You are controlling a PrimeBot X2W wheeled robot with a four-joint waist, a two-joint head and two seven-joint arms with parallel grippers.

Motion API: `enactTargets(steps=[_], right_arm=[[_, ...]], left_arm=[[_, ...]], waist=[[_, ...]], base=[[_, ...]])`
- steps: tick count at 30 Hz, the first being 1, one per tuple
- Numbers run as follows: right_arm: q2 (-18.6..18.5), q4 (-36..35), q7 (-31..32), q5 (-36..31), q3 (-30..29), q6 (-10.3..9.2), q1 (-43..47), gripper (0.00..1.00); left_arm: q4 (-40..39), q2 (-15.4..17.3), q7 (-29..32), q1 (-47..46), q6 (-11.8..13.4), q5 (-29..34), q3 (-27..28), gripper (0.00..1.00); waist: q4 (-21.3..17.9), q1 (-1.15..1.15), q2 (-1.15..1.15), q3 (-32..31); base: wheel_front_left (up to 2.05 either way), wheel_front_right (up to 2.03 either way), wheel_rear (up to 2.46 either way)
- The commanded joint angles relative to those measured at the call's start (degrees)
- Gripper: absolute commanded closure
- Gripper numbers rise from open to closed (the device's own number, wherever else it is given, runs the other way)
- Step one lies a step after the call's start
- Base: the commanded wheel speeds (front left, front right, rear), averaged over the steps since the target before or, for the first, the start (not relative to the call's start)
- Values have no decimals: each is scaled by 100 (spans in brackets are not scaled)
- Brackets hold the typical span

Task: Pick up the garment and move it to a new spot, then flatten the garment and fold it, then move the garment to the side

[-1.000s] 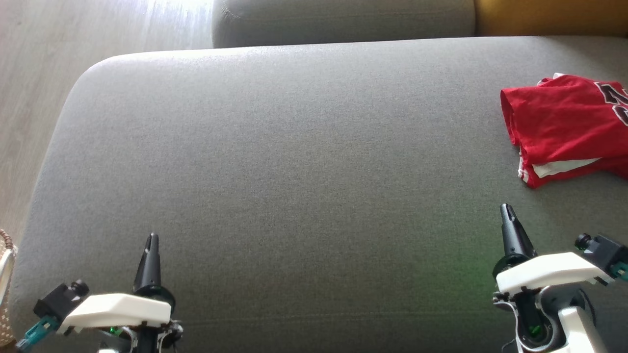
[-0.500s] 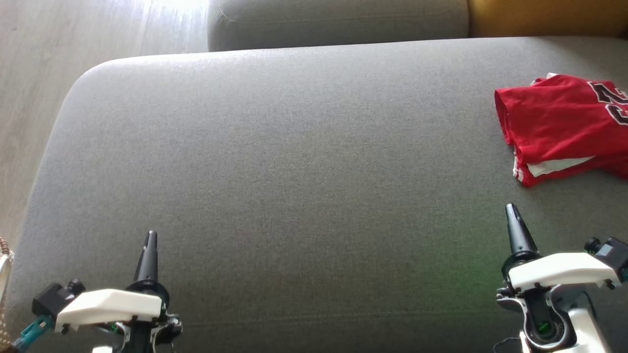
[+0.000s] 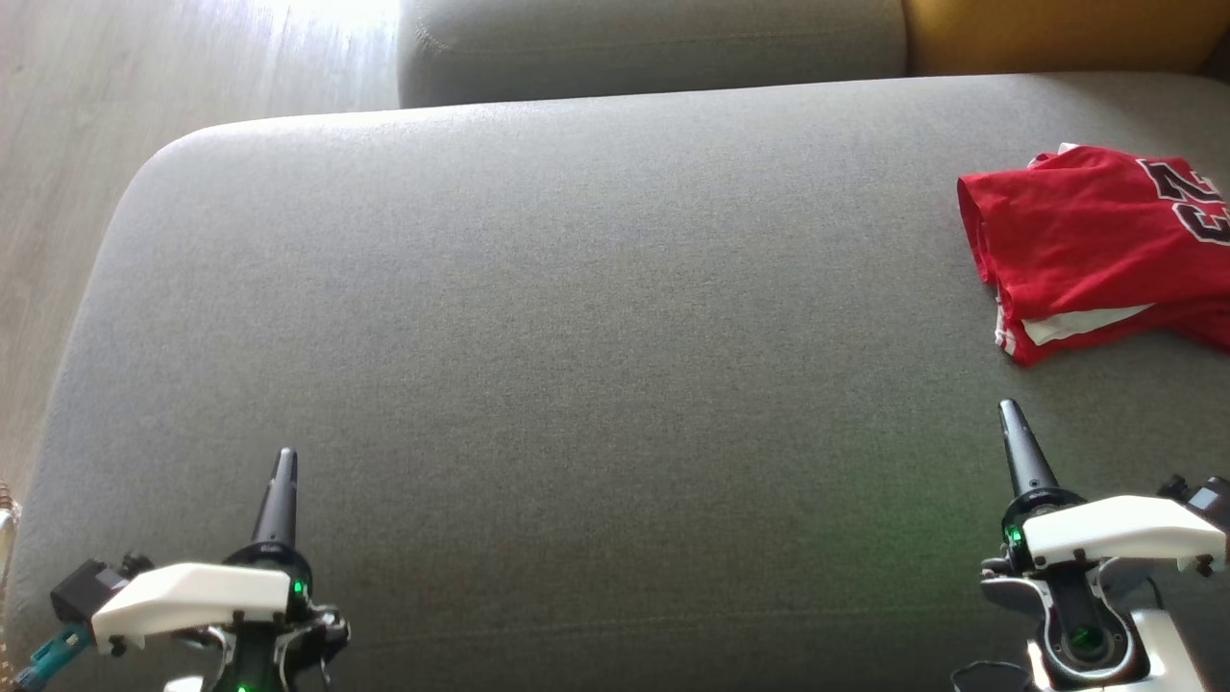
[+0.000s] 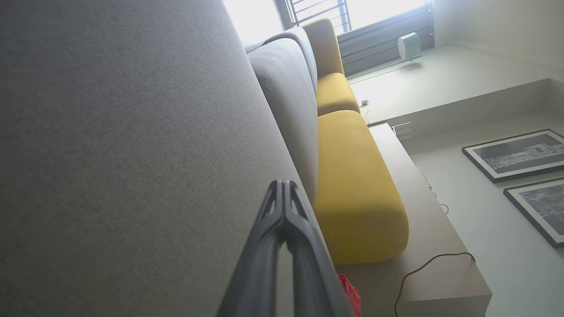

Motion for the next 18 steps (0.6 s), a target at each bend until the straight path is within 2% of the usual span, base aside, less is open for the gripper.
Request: enactTargets(steps=[1,18], right_arm=[[1,-243,51,213,62,0,-135,100],[6,-290,319,1310,-44,-1,-119,100]], left_arm=[[-165,90,42,-347,-51,-166,206,100],[-116,88,317,-472,-82,-1042,383,100]], waist=[[-9,0,0,-5],[-89,0,0,-50]], base=[[0,0,0],[0,0,0]])
